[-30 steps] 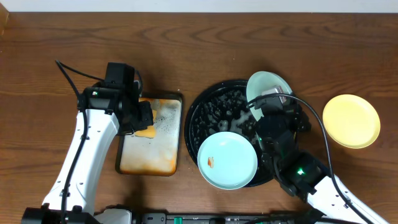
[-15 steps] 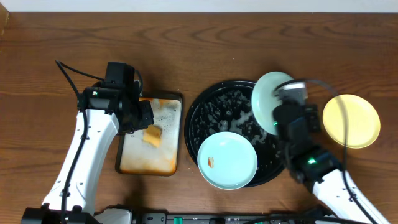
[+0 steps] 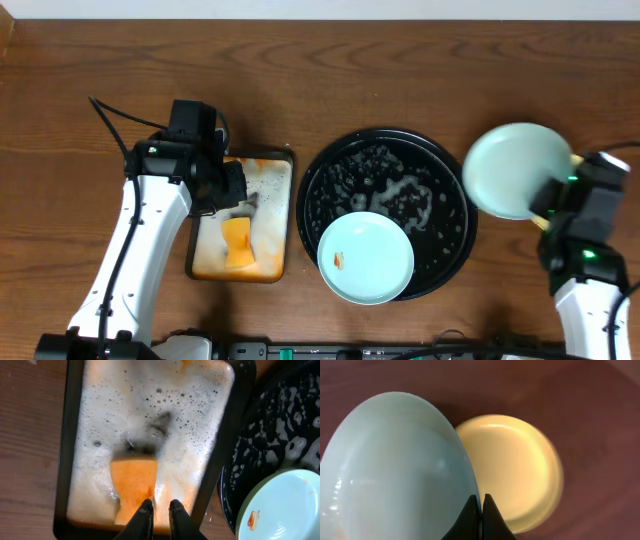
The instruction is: Clean dirty plates on tray and stack at the side
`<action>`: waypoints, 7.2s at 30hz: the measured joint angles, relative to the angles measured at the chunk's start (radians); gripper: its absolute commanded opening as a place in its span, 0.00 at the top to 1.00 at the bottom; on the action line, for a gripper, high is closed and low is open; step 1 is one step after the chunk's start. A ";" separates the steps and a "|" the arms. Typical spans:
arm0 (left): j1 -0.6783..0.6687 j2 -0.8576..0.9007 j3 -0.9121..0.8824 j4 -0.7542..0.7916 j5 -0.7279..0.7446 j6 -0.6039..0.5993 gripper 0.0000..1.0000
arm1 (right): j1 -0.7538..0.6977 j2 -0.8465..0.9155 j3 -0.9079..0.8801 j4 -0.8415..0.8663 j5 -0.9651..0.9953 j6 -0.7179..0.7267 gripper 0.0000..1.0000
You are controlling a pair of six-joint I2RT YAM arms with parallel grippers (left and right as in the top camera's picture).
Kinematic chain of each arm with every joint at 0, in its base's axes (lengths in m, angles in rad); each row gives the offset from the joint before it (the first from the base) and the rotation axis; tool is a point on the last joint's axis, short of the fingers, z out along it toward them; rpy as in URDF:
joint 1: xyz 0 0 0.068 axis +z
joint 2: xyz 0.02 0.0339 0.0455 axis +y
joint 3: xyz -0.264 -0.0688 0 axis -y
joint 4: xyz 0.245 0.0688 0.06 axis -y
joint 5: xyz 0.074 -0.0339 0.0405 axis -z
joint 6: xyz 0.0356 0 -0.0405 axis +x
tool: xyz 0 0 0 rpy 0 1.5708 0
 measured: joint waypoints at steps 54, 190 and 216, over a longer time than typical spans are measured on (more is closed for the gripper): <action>0.000 0.000 0.000 -0.013 0.000 0.015 0.60 | 0.634 0.473 0.000 -0.297 -0.579 -0.068 0.90; -0.218 0.193 -0.237 0.180 -0.137 -0.235 0.57 | 0.483 0.488 0.096 -0.052 -0.346 -0.027 0.99; -0.218 0.137 -0.319 0.245 -0.180 -0.447 0.53 | 0.483 0.488 0.096 -0.053 -0.346 -0.027 0.99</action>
